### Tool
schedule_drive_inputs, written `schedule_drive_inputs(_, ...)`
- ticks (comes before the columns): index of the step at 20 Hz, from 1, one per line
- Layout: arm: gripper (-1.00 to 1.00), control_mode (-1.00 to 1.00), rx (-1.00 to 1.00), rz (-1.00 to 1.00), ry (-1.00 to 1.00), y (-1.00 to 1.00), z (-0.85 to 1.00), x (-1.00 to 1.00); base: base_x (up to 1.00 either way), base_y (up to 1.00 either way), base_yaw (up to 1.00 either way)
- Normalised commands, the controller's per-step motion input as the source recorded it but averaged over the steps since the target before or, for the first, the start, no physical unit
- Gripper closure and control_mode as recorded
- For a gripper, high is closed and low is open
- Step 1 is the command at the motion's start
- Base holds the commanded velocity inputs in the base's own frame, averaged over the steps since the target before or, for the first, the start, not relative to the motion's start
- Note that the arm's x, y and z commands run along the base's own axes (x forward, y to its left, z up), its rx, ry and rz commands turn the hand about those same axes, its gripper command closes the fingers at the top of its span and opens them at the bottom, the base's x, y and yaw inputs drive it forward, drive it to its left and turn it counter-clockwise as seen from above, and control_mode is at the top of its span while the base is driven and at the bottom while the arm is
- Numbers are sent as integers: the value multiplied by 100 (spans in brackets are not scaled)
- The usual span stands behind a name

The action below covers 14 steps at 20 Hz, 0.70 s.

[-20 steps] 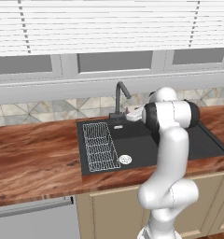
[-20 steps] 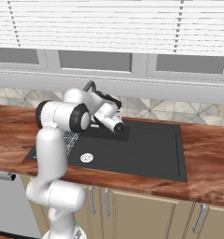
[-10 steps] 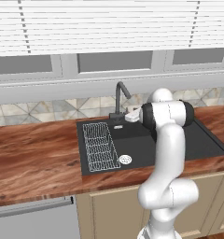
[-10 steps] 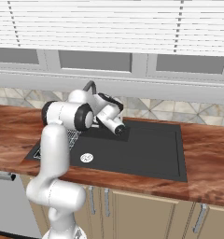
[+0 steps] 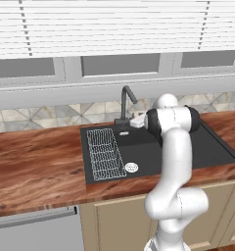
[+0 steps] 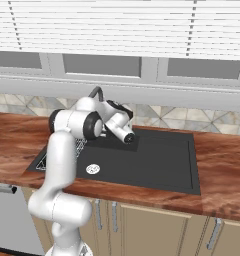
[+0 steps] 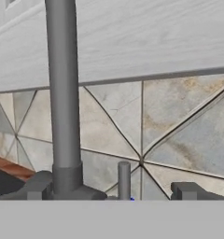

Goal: Soak the sponge with water for a few seconds and then drop it inside the sink.

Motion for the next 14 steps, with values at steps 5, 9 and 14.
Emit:
schedule_drive_inputs(5,-100,-100,0,0,0,0,0,19,0,0,0)
schedule_drive_inputs(9,-100,-100,0,0,0,0,-2,20,0,0,0)
schedule_drive_inputs(14,-100,-100,0,0,0,0,-2,18,0,0,0)
